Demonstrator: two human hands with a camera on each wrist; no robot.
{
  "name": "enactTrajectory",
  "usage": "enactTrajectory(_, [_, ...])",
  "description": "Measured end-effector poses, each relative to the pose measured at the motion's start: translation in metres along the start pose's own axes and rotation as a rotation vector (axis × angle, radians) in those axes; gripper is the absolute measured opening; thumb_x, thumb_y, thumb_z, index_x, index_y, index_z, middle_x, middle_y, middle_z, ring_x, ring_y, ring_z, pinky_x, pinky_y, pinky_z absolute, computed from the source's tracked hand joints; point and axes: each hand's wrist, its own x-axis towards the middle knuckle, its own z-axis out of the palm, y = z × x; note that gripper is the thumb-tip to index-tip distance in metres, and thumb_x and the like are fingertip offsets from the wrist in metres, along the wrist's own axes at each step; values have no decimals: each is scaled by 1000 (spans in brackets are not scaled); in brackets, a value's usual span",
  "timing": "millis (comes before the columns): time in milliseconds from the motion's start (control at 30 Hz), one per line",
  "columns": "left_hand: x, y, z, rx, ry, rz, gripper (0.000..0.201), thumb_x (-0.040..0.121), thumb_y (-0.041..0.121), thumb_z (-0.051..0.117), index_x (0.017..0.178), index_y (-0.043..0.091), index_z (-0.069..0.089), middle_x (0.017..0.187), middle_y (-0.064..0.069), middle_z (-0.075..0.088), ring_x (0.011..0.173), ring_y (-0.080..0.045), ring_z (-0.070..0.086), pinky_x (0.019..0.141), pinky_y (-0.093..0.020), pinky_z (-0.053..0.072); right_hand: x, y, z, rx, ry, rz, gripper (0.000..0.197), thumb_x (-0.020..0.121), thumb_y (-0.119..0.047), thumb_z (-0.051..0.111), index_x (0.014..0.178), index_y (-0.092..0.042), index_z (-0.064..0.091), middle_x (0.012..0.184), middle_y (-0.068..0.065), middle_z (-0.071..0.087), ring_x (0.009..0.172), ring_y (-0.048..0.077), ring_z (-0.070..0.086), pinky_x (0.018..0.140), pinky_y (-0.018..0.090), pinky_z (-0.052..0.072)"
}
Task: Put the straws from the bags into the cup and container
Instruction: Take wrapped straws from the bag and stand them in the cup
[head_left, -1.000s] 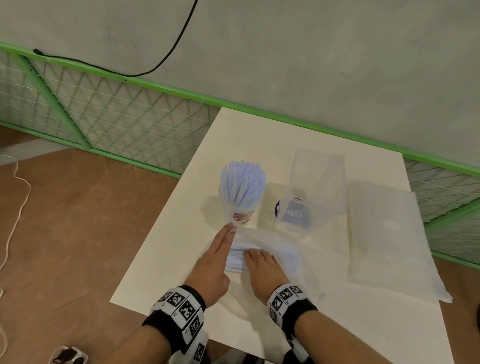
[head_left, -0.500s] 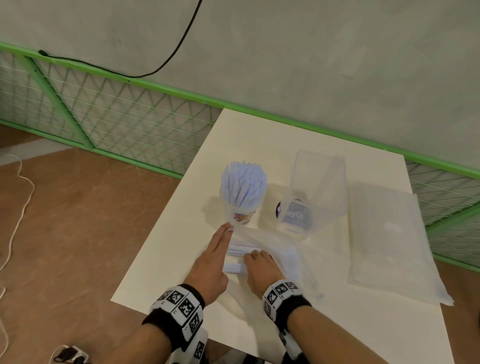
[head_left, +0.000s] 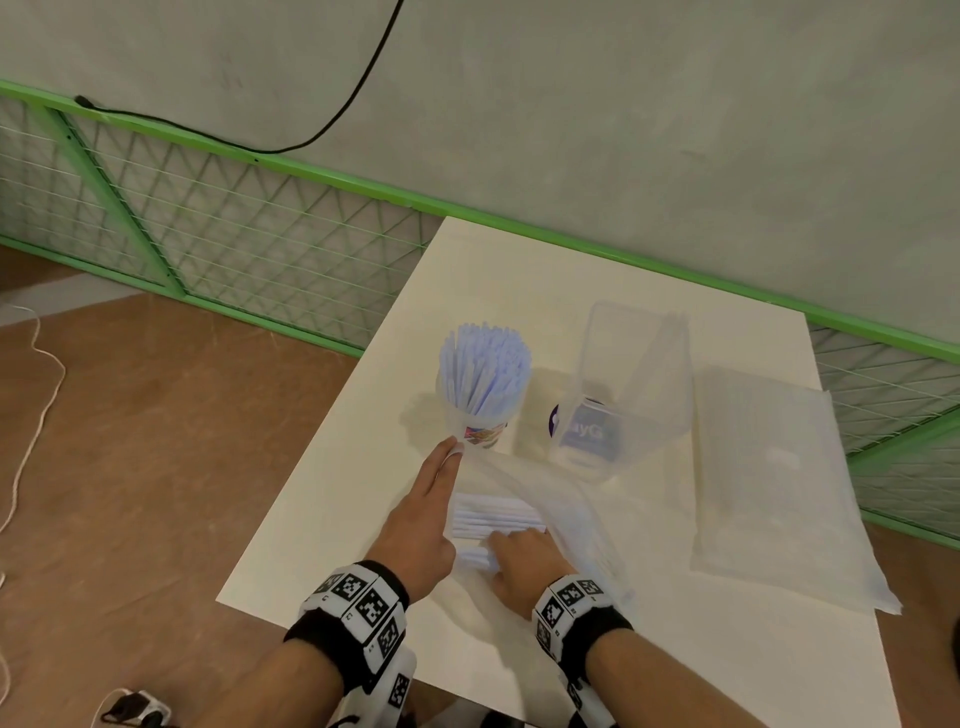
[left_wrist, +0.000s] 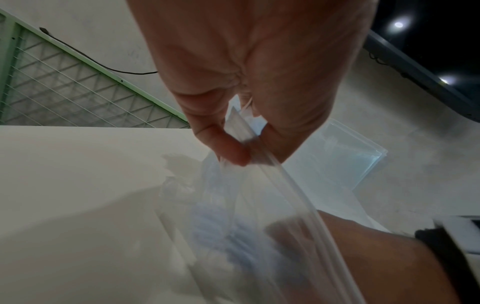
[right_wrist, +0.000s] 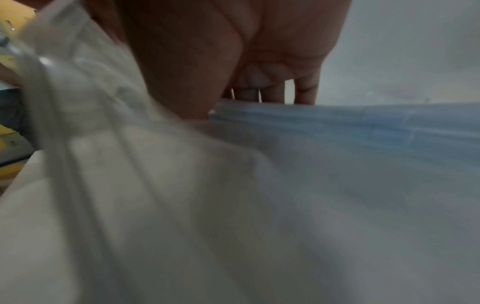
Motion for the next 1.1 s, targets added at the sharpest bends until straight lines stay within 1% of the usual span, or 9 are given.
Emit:
enactTrajectory(200, [-1,-2,2,35,7,12,103,69,-14,48,155,28,9,156,31,-11,104,-9,54,76,-29,53,1,11,11,78,65,46,44,93,-14,44,137,-14,38,125,10,58,117,31,50,100,41,37])
enactTrajectory(433, [-5,-4,4,36,5,16,104,70,-14,49,155,30,8,155,33,-12,102,-6,53,72,-24,52,4,12,16,15,65,78,35,95,-15,42,130,-17,46,124,8,57,118,29,49,103,42,35])
enactTrajectory(567, [-6,-6,4,32,9,17,104,70,-14,49,155,30,8,155,32,-12,102,-6,52,69,-19,49,3,10,13,27,83,50,36,93,-21,48,128,-13,48,129,8,50,124,27,42,107,41,33])
enactTrajectory(633, [-7,-7,4,32,13,14,104,70,-14,49,155,31,8,155,33,-12,102,-9,54,68,-20,49,-1,9,12,113,131,46,38,92,-27,49,127,-12,47,129,8,48,123,26,42,104,36,36])
enactTrajectory(733, [-8,-10,4,30,20,17,104,69,-14,48,155,29,9,157,31,-9,99,-5,51,68,-14,47,-17,11,6,291,187,105,32,89,-35,49,116,-18,47,115,4,57,108,24,53,84,33,42])
enactTrajectory(833, [-9,-11,4,18,20,13,103,70,-15,48,155,28,10,157,30,-9,100,-2,47,66,-6,40,-35,13,-4,428,346,79,15,85,-40,57,87,-31,46,79,-8,57,74,17,52,65,29,37])
enactTrajectory(900, [-8,-11,5,11,20,10,103,70,-15,48,155,29,10,157,31,-8,99,-4,49,67,-10,42,-47,11,-8,649,476,28,27,82,-36,65,69,-30,42,60,-11,45,58,8,42,57,25,35])
enactTrajectory(1000, [-8,-12,7,8,24,16,102,71,-16,48,155,27,11,158,29,-6,102,-5,50,64,-5,39,-61,4,-19,1007,579,69,32,82,-26,74,63,-16,50,61,5,47,56,7,39,57,22,36])
enactTrajectory(1100, [-6,-12,8,6,29,26,102,71,-16,49,155,26,10,159,27,-6,110,-10,52,65,-7,40,-66,-4,-25,1179,593,97,19,78,-19,76,67,-19,61,71,4,63,66,14,57,66,28,47])
